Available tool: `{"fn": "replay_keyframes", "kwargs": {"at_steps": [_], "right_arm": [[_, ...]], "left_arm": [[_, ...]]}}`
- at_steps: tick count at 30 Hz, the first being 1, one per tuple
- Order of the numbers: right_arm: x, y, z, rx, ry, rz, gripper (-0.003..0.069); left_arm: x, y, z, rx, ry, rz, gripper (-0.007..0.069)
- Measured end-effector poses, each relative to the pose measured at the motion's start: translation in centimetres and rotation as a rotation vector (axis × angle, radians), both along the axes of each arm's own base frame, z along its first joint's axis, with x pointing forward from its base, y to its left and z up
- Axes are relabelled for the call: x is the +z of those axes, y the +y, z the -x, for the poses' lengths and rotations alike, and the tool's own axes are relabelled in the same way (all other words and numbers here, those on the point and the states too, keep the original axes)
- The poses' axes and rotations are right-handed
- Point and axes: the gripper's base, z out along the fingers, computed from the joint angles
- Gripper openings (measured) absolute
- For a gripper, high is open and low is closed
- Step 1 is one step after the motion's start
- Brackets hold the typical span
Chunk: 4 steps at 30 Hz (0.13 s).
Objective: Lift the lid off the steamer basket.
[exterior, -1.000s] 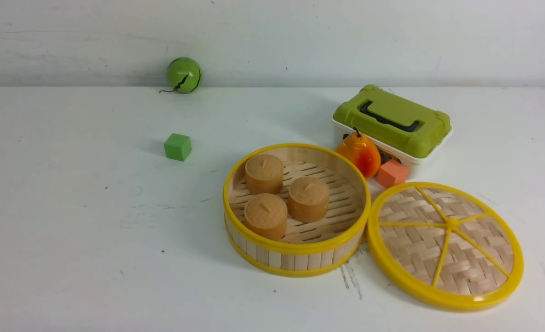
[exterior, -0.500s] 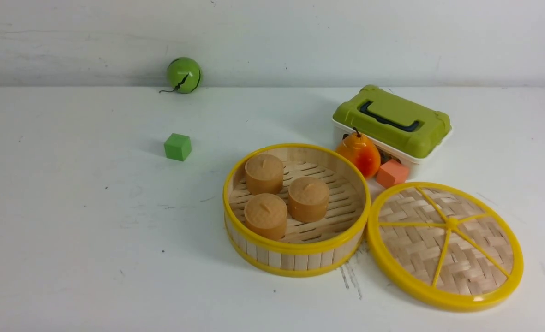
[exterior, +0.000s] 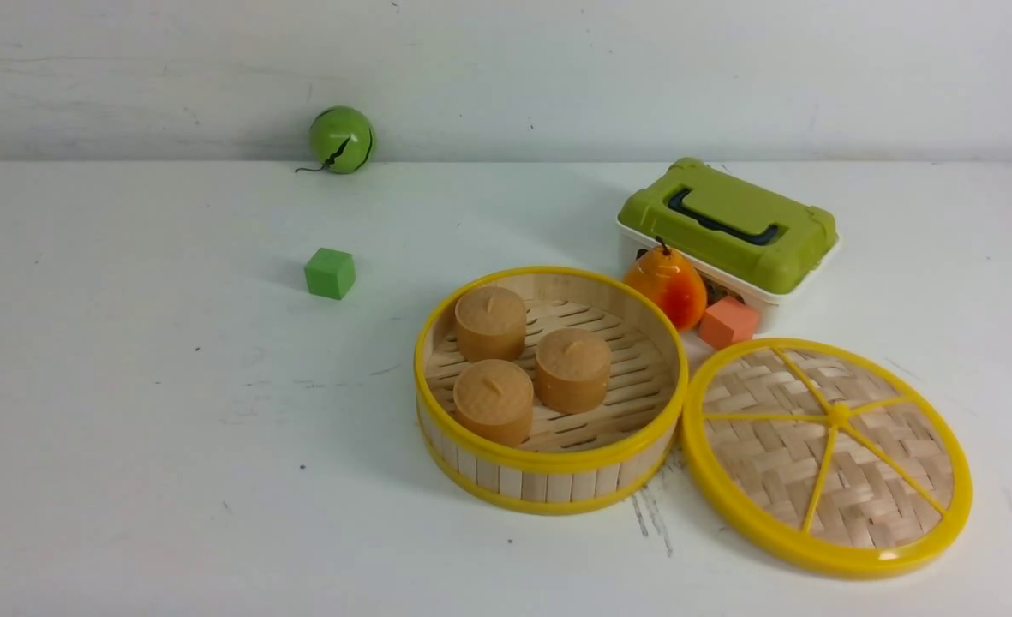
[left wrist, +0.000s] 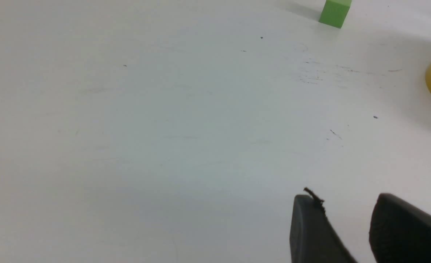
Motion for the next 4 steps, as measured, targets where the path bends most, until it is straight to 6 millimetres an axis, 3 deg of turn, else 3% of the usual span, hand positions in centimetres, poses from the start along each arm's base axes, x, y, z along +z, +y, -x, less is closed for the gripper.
{"fn": "replay_keyframes", "kwargs": {"at_steps": [4], "right_arm": [[0.00,0.00,0.00,0.000,0.000,0.000,0.0050]], "left_arm": [[0.00,0.00,0.00,0.000,0.000,0.000,0.0240]]}}
